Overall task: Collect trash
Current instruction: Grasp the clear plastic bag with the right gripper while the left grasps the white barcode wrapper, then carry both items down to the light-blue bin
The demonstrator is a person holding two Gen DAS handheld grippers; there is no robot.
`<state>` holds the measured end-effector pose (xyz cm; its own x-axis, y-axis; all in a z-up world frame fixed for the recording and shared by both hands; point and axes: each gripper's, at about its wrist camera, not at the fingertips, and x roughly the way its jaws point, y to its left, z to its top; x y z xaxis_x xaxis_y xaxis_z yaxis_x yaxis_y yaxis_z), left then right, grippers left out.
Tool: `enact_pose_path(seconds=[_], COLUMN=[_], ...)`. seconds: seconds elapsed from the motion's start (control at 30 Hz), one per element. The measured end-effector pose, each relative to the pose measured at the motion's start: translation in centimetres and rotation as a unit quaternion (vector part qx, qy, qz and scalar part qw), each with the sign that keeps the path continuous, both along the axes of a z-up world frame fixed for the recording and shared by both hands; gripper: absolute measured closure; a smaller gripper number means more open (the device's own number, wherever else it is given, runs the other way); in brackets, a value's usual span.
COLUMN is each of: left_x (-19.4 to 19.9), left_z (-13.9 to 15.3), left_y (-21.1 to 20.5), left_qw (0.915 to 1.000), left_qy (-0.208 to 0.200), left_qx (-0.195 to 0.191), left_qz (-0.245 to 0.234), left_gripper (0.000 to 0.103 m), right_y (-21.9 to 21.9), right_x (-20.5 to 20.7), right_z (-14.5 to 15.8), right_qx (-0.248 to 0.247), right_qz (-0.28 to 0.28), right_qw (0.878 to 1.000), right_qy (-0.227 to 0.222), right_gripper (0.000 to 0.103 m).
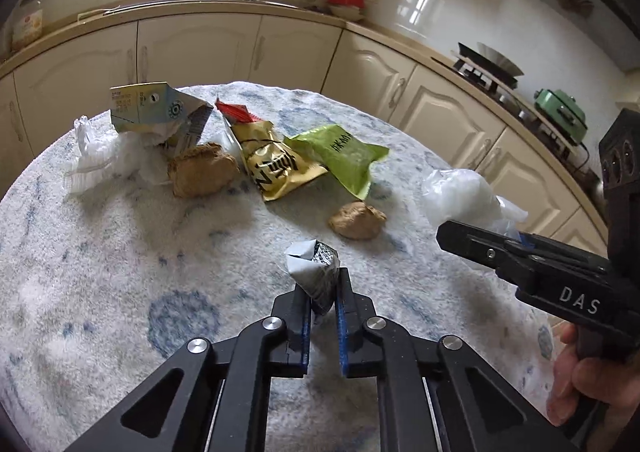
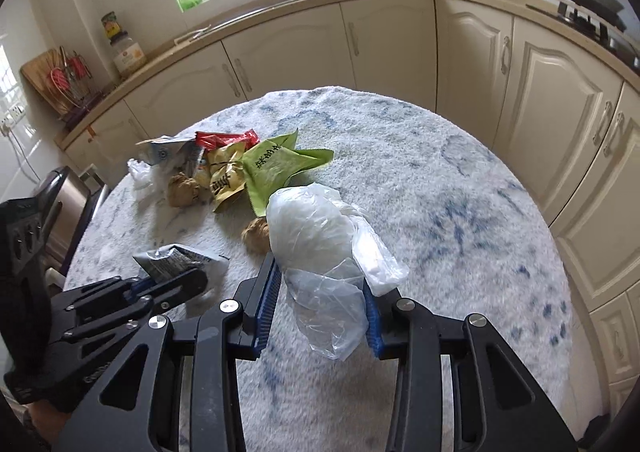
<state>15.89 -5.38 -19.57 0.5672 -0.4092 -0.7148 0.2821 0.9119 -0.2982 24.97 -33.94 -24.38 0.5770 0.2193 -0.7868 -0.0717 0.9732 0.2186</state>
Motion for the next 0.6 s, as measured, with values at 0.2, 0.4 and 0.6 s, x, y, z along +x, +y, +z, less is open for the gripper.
enact_pose_path(seconds=[0.2, 0.4, 0.6], left_x=[-1.7, -3.7, -5.6], left_z=[1.2, 2.9, 5.5], left_y=[0.0, -1.3, -3.3], left_qw=[0.9994, 0.9977, 0.9941], left_qy=[-0.035, -0.067, -0.103], left_qx=[-0.005, -0.004, -0.003], left_qz=[-0.007, -0.014, -0.034], left_gripper=[0.098, 0.098, 0.098], right_y=[-0.8, -2.1, -4.1], right_x=[-2.1, -4.4, -7.1], right_z=[0.6, 2.1, 4.5], right_qx=[0.002, 0.007, 0.011], right_qz=[-0.012, -0.03, -0.055], right_qw=[1.0, 0.999, 0.997], right_qy=[-0.008, -0.028, -0.059], right_gripper=[0.066, 0.066, 0.066])
